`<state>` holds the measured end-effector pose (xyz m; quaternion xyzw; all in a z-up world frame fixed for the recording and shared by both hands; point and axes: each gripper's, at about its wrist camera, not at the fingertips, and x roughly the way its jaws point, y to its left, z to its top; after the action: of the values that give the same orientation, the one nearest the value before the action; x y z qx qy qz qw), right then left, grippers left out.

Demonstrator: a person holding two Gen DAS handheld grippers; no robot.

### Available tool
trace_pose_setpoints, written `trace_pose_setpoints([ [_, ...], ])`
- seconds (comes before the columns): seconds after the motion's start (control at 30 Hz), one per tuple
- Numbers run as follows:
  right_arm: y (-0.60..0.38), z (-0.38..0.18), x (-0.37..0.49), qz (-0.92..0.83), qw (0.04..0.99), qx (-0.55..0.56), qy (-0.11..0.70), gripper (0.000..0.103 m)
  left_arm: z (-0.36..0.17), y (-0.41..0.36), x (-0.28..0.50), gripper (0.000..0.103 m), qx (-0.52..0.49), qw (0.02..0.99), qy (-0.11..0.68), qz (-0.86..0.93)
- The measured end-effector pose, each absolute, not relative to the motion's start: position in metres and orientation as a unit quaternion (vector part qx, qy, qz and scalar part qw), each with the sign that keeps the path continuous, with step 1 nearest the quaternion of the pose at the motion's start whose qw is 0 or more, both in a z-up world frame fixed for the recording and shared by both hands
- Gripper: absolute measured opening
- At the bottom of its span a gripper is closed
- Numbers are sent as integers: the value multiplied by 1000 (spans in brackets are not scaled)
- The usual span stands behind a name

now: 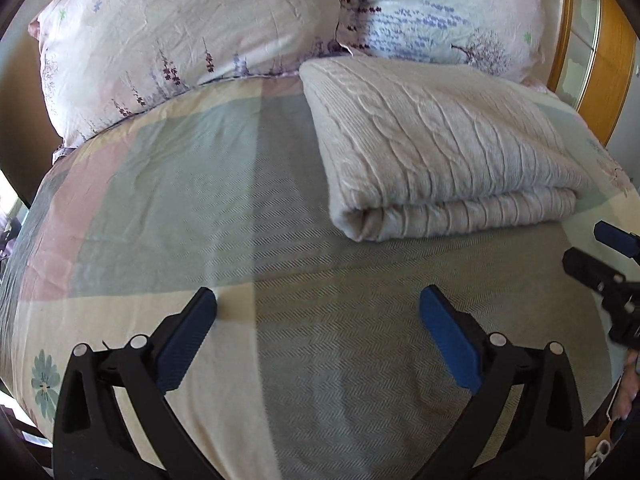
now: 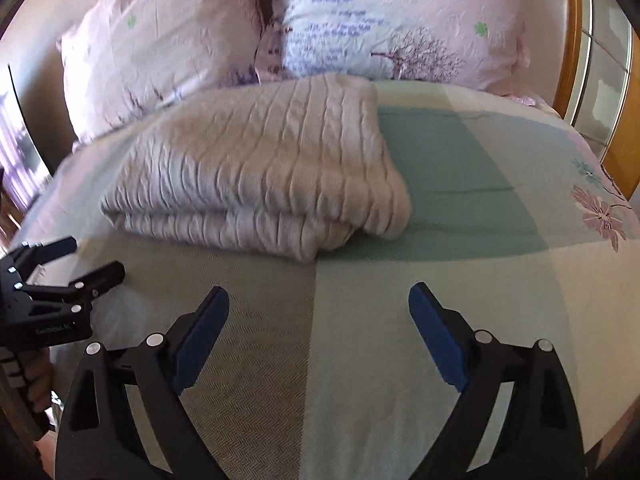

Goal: Fold small clothes

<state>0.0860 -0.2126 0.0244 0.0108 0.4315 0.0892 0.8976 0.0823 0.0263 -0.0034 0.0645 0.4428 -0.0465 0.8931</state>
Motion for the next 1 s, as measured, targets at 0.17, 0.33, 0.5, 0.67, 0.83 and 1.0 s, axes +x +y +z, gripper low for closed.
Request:
trace_pose_setpoints([
  [0.17, -204, 21, 77, 72, 899, -17, 432, 97, -5, 31, 84, 101, 45, 891, 449, -52],
  [0.33, -205, 19, 76, 64, 899, -14, 432, 100, -6, 31, 82, 101, 46, 894, 442, -56],
  [0.5, -206, 18, 76, 61, 898, -14, 435, 101, -6, 31, 82, 101, 47, 894, 441, -58],
  [0.67, -205, 18, 76, 60, 898, -14, 435, 102, -6, 31, 82, 101, 47, 894, 441, -58],
  [0.83, -206, 18, 77, 57, 897, -14, 438, 102, -6, 30, 82, 101, 47, 894, 441, -57],
  [1.0, -205, 18, 78, 55, 896, -14, 440, 102, -6, 30, 82, 101, 47, 894, 441, -57],
])
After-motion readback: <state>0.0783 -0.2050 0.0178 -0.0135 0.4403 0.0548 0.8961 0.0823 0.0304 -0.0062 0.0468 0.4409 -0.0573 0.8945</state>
